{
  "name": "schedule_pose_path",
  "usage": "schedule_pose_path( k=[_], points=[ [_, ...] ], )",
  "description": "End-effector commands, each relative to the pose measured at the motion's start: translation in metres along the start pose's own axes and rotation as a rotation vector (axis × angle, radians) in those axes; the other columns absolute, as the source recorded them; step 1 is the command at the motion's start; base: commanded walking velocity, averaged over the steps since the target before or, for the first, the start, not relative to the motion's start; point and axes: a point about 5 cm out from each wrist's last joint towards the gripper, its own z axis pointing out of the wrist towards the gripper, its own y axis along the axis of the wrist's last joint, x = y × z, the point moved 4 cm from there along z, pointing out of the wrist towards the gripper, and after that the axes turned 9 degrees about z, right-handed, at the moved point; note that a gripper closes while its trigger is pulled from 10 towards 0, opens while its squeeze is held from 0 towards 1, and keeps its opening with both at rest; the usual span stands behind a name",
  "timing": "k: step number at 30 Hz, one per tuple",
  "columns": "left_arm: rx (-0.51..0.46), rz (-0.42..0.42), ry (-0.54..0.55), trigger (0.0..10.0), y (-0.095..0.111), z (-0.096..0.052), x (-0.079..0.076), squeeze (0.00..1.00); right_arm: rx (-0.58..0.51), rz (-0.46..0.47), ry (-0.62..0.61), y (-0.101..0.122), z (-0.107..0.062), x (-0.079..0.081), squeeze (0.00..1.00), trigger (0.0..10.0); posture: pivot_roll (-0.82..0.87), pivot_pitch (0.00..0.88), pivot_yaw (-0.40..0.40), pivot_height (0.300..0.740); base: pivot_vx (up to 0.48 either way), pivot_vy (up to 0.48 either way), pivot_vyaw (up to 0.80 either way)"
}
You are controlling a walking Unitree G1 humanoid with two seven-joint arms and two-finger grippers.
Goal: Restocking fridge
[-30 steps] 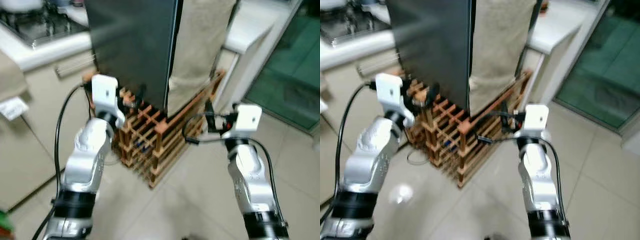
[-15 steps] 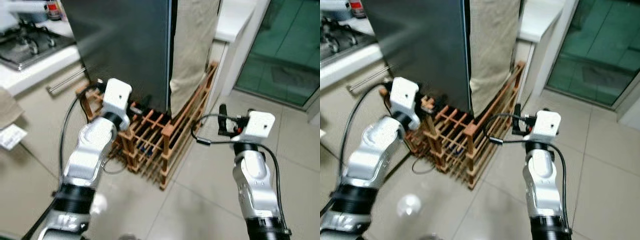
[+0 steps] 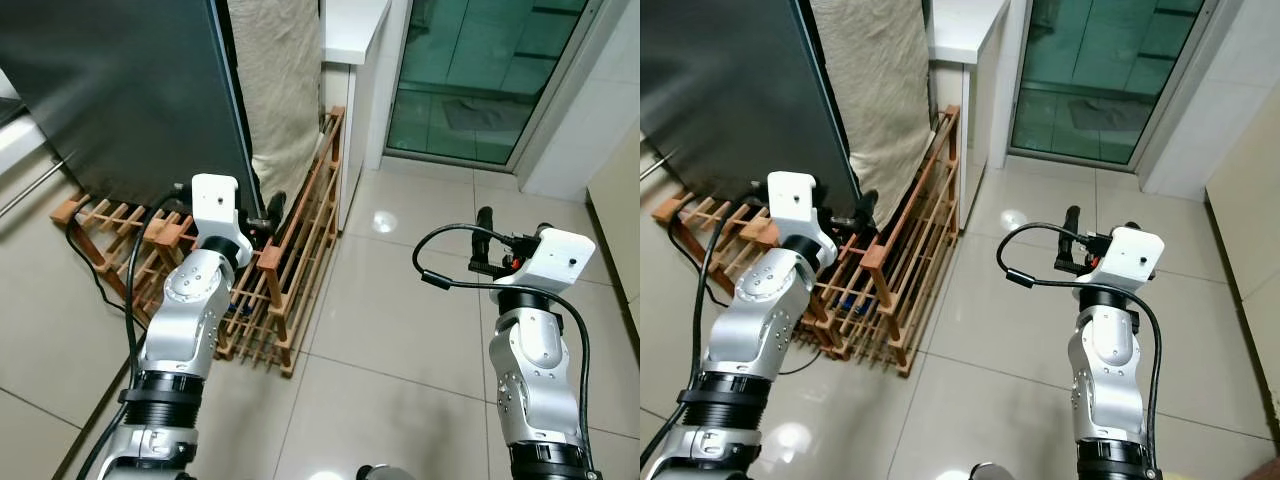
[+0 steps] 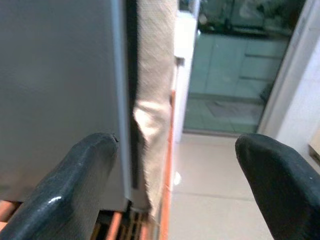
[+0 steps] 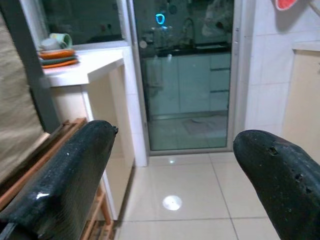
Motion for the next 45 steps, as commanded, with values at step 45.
schedule_pose_path(
  k=[45],
  points=[
    [-0.326, -0.046, 0.069, 10.0, 0.076, -0.032, 0.000, 0.00, -0.307, -0.209, 0.122, 0.089, -0.027, 0.026, 0.00, 10.0, -0.16, 0.000, 0.046, 0.740, 0.287, 0.000, 0.00]
  ],
)
